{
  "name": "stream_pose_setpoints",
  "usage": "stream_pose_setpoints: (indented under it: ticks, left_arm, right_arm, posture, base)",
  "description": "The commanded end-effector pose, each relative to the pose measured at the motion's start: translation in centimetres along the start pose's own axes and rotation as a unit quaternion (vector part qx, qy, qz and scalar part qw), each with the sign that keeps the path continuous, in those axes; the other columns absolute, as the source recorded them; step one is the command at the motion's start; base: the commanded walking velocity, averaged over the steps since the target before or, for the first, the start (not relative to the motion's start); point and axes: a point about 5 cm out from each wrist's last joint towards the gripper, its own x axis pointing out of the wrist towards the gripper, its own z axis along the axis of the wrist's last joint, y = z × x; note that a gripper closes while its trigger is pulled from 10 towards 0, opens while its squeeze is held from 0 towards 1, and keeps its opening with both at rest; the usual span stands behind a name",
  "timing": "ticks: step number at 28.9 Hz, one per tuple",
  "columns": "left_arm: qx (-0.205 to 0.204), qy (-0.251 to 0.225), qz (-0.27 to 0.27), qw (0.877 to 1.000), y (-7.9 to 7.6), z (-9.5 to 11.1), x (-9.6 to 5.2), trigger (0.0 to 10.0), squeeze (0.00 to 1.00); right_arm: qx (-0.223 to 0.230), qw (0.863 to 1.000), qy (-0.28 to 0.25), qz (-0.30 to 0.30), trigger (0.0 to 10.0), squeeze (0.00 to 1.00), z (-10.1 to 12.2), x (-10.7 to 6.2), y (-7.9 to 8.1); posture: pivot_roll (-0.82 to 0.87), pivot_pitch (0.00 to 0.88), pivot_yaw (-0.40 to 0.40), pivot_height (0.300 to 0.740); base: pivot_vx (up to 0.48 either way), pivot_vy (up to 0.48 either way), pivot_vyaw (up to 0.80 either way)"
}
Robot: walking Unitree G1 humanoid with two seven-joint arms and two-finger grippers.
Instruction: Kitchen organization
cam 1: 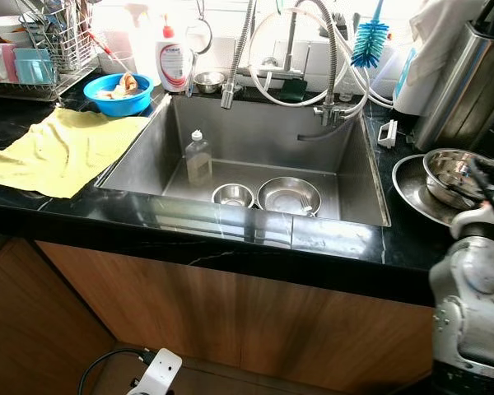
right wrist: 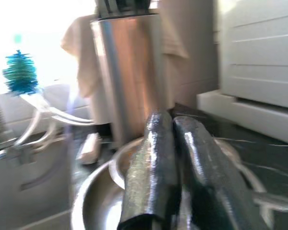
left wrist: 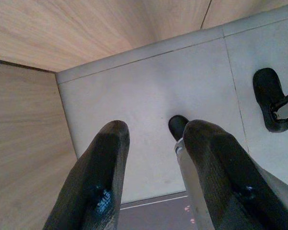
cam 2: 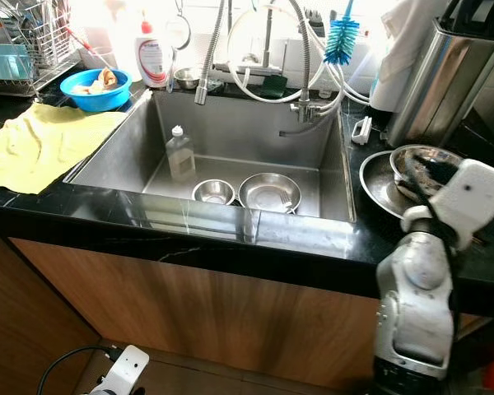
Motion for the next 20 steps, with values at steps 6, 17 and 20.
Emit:
stream_pose_setpoints:
  ticks: [6,17,20]
  left_arm:
    - [0.009,0.003,-0.003,1.0,0.0,-0.1,0.0,10.0,0.0]
    - [0.013,0.004,-0.004,1.0,0.1,-0.1,0.0,10.0,0.0]
    - [0.014,0.004,-0.004,1.0,0.1,-0.1,0.0,10.0,0.0]
  right_arm:
    - [0.008,1.0,0.017,-0.015,10.0,1.0,-0.3,-1.3,-1.9]
    - [-0.034,0.999,0.023,0.022,10.0,0.0,-0.7,-1.6,-2.4]
    - [-0.029,0.997,0.031,0.062,10.0,0.0,-0.9,-1.7,-1.1]
  posture:
    - [-0.15,0.01,-0.037,0.74]
    - [-0.16,0.009,-0.031,0.74]
    - [-0.15,0.006,-0.033,0.74]
  base:
    - [0.0,0.0,0.0]
    - [0.0,0.0,0.0]
    - [0.0,0.0,0.0]
